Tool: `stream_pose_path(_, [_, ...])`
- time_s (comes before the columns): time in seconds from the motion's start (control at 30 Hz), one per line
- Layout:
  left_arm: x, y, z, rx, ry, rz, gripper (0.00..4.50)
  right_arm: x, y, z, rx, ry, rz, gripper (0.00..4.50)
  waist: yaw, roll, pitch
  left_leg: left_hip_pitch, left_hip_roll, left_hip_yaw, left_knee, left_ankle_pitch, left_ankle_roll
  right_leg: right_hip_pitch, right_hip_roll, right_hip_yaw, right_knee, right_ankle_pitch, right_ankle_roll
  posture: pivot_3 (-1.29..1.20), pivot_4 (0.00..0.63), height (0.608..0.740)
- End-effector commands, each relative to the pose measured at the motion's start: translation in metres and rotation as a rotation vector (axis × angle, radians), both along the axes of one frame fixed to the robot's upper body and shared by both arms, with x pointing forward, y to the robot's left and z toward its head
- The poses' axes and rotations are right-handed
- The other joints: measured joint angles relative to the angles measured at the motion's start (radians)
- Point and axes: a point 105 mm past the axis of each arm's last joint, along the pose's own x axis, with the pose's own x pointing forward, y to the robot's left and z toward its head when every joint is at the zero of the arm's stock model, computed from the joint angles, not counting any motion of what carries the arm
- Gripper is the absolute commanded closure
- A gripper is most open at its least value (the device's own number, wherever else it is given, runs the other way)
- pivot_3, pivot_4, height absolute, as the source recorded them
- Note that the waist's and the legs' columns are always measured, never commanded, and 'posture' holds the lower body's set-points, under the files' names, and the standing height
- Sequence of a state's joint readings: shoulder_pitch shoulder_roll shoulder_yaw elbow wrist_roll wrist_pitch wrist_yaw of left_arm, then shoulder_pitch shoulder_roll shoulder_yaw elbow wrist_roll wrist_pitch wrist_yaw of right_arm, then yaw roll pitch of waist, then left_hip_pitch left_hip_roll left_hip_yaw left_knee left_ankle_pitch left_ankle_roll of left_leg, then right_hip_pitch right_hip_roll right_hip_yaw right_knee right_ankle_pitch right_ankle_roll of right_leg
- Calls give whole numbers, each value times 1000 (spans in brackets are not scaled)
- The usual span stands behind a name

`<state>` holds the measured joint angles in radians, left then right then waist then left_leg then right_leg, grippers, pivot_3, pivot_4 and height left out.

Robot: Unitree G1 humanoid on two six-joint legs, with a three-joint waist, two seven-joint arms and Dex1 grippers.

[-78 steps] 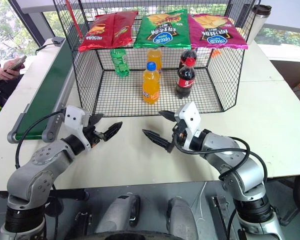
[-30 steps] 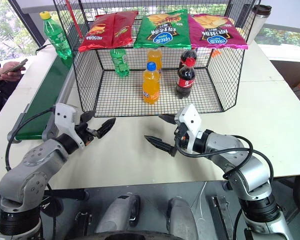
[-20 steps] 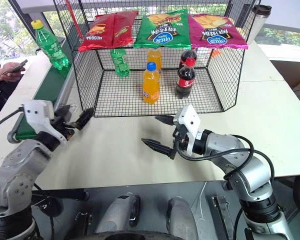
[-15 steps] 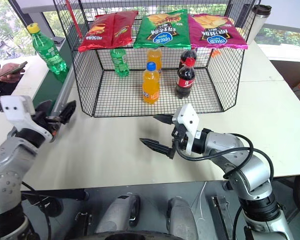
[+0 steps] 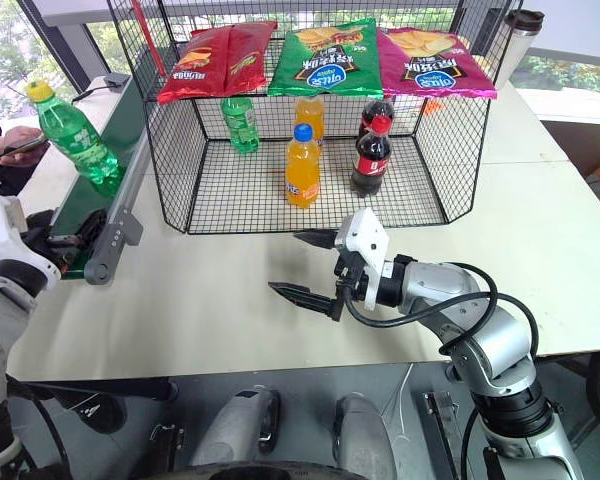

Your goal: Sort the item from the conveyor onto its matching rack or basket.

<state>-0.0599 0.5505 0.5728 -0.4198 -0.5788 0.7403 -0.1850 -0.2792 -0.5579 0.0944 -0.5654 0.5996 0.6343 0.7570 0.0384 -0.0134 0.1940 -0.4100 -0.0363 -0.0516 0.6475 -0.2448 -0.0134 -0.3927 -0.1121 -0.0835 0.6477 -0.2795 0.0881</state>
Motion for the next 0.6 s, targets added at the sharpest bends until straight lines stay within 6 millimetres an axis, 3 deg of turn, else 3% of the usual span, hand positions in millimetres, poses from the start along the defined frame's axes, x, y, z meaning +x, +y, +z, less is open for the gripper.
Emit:
stream_pose_path(0.03, [-3,6,6,31,-33,14,27,-2,1,8,15,-43,9,0,0,0,0,0,0,0,0,0,0,0,0,0,0,0,0,0,150,739])
stream_pose_path(0.6, [3,16,16,76,-97,68,27,1,2,10,17,-38,-13,0,1,0,0,0,0,0,0,0,0,0,-1,0,-1,0,0,0,150,739])
